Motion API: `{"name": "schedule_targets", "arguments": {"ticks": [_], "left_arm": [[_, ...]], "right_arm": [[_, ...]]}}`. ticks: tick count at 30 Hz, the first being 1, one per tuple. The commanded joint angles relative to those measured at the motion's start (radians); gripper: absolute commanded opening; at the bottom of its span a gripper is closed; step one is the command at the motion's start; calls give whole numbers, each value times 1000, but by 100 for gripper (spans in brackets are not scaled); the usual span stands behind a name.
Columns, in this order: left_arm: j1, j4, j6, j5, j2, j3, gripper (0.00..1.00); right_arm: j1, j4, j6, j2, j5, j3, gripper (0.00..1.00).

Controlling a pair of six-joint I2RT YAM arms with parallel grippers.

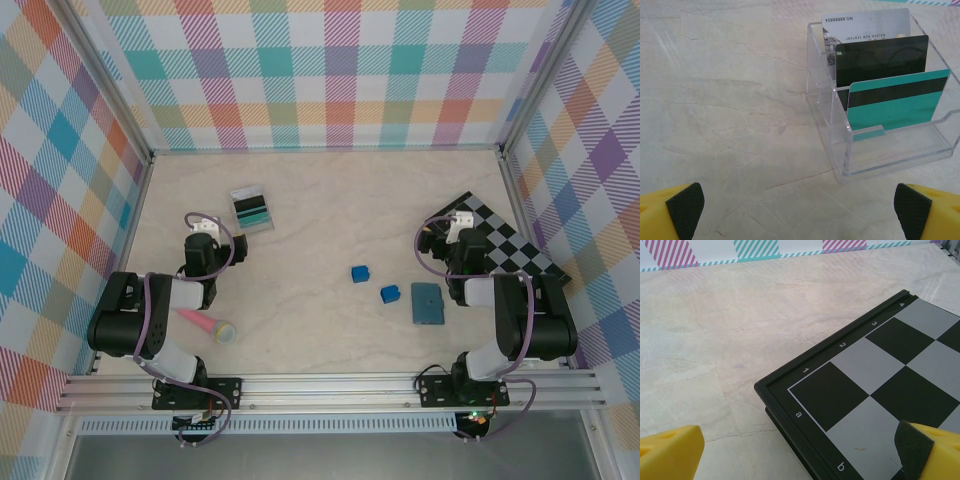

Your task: Take the credit cards out of the card holder

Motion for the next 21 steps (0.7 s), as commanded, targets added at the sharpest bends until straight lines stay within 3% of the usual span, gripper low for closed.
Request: {"name": "schedule_targets", "arguments": {"ticks": [1, 8, 10, 16, 21], "left_arm": [[3, 12, 12, 16, 5, 18, 100], [0, -53, 45, 87, -55, 33, 100], [0, -202, 38, 69, -119, 84, 100], [0, -514, -47, 30, -232, 220, 100], [0, -800, -181, 21, -319, 357, 100]], "right_arm": [[-3, 6, 8, -1, -8, 16, 100], [-2, -53, 12, -53, 7, 30, 100], [-1, -278, 20, -154, 42, 93, 100], [-2, -662, 133, -379, 111, 211, 100], [-3, -1169, 284, -390, 119, 459, 100]]}}
